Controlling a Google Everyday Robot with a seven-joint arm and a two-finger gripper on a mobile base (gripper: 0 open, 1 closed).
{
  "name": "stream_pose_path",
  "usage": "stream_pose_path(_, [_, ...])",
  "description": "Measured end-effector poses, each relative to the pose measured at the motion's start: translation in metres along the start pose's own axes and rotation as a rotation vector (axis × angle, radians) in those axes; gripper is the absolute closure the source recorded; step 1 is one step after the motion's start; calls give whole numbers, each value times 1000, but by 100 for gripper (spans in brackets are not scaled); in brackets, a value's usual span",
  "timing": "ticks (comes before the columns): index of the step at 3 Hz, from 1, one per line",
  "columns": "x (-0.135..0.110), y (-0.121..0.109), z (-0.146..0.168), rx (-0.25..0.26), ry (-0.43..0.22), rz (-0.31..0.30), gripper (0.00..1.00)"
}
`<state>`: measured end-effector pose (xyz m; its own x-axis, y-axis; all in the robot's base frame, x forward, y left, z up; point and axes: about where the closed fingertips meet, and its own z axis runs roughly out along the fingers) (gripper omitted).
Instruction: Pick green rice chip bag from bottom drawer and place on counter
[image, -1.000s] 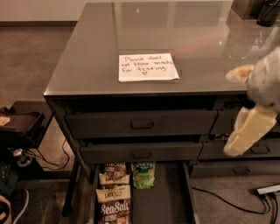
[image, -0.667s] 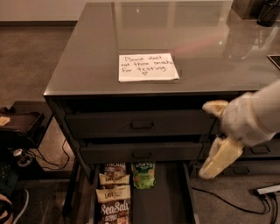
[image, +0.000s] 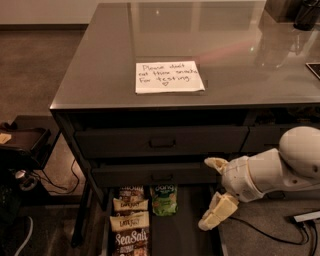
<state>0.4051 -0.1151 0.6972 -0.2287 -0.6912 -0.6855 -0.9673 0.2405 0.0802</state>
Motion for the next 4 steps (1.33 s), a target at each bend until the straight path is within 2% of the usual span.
stream_pose_path(1, [3,-1,4,-7,-4,6,0])
stream_pose_path(2, [17,-2,15,-15,-12,2,0])
stream_pose_path(3, [52,-5,57,-11,-78,-30,0])
stream_pose_path(4, [76,-26,111,20,-174,-124,0])
